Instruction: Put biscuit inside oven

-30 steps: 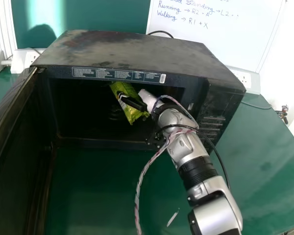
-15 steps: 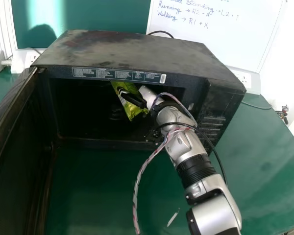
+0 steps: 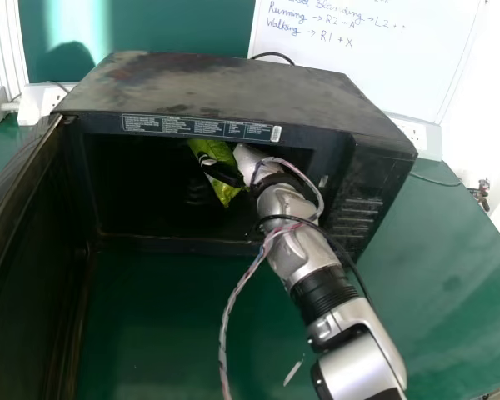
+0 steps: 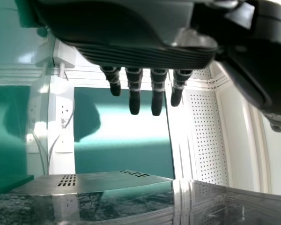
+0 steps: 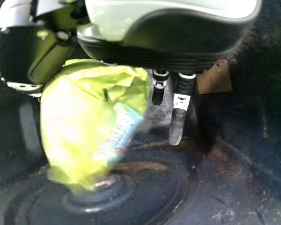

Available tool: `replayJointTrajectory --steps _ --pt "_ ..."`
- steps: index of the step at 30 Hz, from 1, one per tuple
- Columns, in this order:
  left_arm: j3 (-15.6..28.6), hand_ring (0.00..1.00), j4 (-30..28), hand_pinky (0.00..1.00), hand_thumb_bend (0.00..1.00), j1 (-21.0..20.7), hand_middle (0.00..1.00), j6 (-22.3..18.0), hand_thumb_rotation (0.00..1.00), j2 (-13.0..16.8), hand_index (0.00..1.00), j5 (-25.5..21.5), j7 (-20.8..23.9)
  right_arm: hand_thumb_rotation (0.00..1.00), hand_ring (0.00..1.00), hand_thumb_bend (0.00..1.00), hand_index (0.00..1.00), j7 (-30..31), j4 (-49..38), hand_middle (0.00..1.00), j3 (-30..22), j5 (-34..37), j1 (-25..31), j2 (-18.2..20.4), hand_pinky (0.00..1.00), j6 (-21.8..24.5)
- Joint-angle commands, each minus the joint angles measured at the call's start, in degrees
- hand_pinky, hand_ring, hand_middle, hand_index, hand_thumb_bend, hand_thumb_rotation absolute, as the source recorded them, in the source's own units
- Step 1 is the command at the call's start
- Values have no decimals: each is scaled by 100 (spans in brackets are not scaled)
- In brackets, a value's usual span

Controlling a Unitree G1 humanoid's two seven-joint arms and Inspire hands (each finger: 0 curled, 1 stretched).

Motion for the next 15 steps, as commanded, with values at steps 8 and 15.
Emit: replayJointTrajectory --steps 8,15 --pt "9 91 -106 99 100 85 93 -35 100 -50 99 -47 18 25 58 83 65 -389 -55 60 90 -141 36 -45 50 -413" --pt "16 91 -89 99 100 79 93 -67 100 -68 99 0 35 25 58 80 67 -388 -167 60 85 -124 110 -33 49 -390"
